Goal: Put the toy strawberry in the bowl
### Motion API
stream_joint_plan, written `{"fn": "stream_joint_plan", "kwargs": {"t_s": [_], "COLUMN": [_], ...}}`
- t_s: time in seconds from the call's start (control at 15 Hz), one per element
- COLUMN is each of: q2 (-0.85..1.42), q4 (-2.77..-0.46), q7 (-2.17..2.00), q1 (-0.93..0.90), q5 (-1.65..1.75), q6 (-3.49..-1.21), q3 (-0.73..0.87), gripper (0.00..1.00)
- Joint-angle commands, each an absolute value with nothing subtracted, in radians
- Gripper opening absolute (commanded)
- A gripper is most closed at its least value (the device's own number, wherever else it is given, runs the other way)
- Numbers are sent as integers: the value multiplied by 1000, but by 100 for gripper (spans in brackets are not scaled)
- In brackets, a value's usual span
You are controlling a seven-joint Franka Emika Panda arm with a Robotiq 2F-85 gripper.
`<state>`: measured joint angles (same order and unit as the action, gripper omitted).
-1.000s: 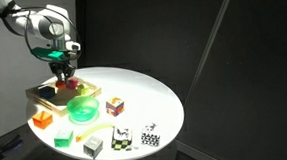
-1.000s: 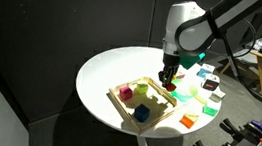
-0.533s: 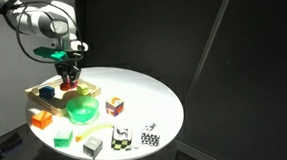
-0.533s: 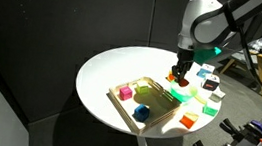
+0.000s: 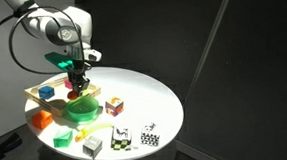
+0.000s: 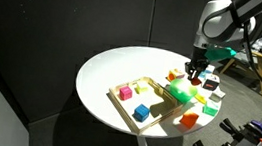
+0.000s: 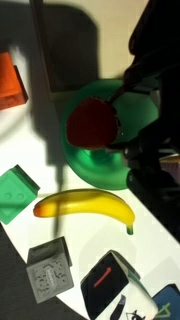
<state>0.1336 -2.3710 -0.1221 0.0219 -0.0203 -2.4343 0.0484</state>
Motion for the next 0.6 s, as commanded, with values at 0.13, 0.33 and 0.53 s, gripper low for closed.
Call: {"fn": "stream_joint_plan", "kwargs": {"t_s": [0.13, 0.33, 0.53], "q2": [179, 220, 262], "q4": [-2346, -2330, -2305], "q7": [-153, -155, -159], "q1": [53, 54, 48], "q5": [-67, -60, -56], "q6": [-2433, -2456, -2471], "q3": [72, 74, 72], "gripper": [16, 16, 16]}}
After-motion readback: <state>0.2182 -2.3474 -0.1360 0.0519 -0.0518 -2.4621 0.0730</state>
